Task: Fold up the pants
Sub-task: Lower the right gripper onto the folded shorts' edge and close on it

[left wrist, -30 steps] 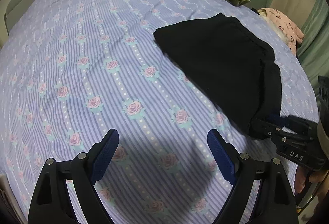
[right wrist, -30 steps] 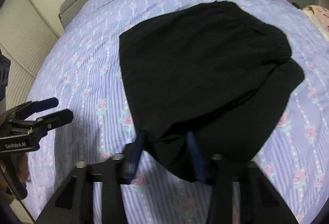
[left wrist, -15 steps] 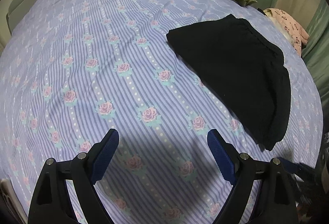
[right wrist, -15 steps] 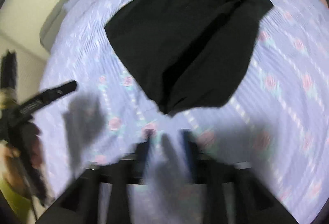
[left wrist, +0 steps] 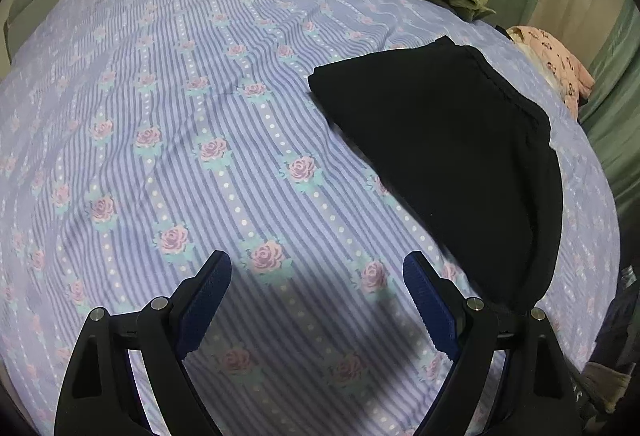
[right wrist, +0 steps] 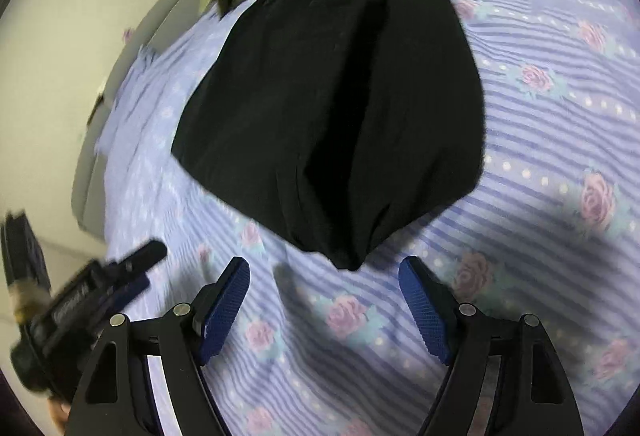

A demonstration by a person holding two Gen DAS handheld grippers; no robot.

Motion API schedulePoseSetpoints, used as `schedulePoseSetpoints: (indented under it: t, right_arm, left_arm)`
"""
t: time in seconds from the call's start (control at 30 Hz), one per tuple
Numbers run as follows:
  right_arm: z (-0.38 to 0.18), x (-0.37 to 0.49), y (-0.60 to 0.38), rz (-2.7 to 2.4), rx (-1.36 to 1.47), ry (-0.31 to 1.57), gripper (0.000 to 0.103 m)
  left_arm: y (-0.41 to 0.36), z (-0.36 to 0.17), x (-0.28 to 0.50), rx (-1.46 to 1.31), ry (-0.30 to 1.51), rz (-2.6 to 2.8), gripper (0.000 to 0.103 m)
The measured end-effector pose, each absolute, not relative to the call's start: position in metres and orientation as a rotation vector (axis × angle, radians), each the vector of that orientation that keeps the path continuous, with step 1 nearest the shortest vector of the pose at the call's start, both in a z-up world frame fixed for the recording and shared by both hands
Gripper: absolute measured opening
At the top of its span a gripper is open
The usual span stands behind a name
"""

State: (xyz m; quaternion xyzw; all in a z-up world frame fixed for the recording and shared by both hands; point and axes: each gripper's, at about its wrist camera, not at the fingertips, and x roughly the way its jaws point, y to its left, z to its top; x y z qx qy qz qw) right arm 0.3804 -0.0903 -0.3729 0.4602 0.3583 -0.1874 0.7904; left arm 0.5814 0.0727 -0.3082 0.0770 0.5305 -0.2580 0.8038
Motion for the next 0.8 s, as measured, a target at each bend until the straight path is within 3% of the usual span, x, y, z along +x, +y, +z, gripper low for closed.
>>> schedulePoseSetpoints:
  t: [0.47,0.8]
  right_arm:
    - [-0.372,0.402,-0.118,-0.396,1.099,0.679,0.081]
    - [-0.373,0.409,-0.118,-0.468,1.064,0.743,0.071]
  left_arm:
    - [0.045,-0.315,0.643,-0.012,1.167,-0.660,0.090]
    - [0.014,-0.351,0.702,-0.197,1.253,-0.635,0.094]
